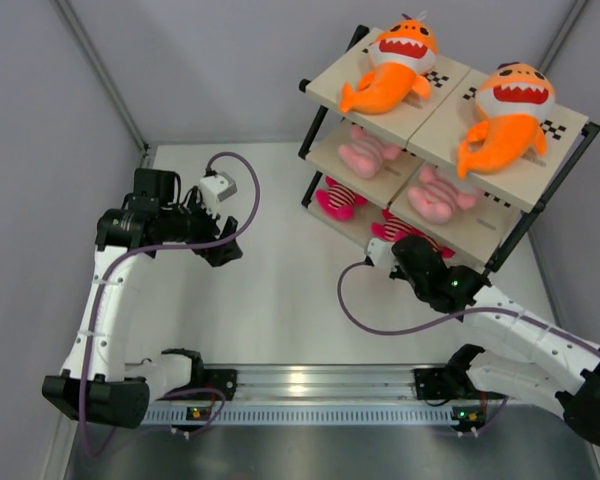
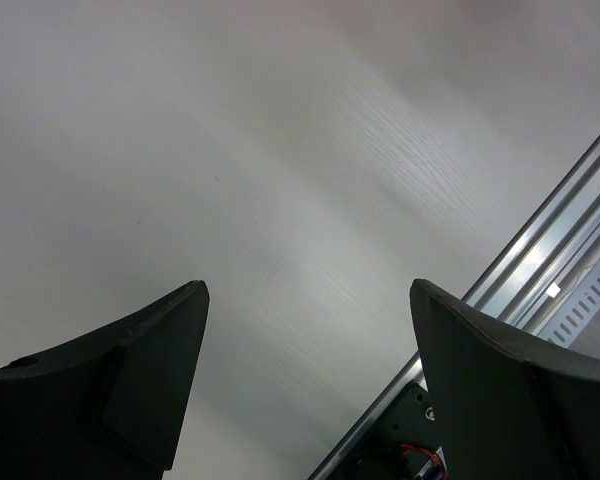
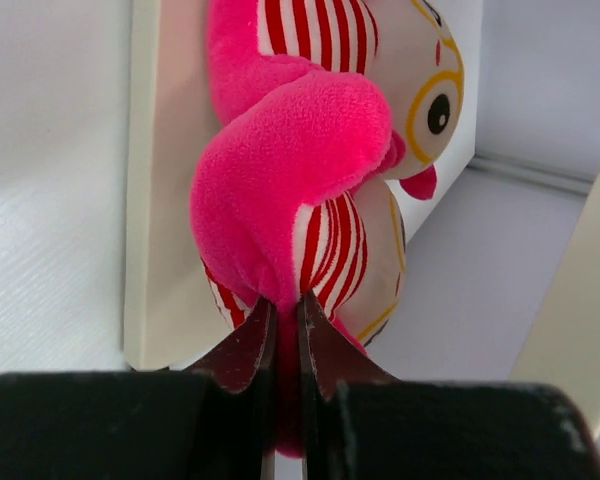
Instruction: Place and organize the stuffed toys onto the shelf
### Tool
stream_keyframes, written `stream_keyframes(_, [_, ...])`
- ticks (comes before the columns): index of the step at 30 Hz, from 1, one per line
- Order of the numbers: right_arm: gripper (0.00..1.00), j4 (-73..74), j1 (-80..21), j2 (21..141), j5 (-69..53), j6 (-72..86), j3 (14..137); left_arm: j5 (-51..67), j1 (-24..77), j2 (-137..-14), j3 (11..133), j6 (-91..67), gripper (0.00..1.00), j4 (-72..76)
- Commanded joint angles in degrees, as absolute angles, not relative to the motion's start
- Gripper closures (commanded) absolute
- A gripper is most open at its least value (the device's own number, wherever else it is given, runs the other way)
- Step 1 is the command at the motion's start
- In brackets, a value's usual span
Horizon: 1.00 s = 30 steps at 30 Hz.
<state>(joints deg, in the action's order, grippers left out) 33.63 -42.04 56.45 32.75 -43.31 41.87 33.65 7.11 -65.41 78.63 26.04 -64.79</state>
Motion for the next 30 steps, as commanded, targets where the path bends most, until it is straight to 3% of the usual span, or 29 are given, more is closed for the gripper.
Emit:
stream_keyframes(1, [1.00, 21.0, -40.2, 52.6, 26.6, -50.1, 38.3, 35.5, 7.0, -65.3, 80.4, 26.0, 0.12, -64.9])
stream_keyframes(7, [0.93, 29.0, -36.2, 52.1, 21.2, -50.1, 37.3, 35.2, 7.0, -64.5, 80.5, 26.4, 0.12, -65.0])
stream_keyframes(15, [0.83, 31.9, -32.3, 53.7, 24.2, -56.2, 32.3, 35.2, 7.0, -64.2, 80.3, 26.5, 0.12, -64.9])
stream_keyframes(19, [0.41, 29.1, -30.9, 52.9, 26.4, -56.9, 29.9, 35.4, 7.0, -63.8, 80.0, 26.7, 0.12, -64.9])
stream_keyframes(28, [0.31, 33.5, -32.5, 51.9, 28.3, -52.8, 36.5, 34.6, 7.0, -63.2, 79.0, 27.4, 0.12, -64.9])
stream_keyframes(30, [0.20, 34.9, -34.4, 50.5, 28.6, -51.3, 37.7, 34.4, 7.0, -63.0, 78.7, 27.5, 0.12, -64.9])
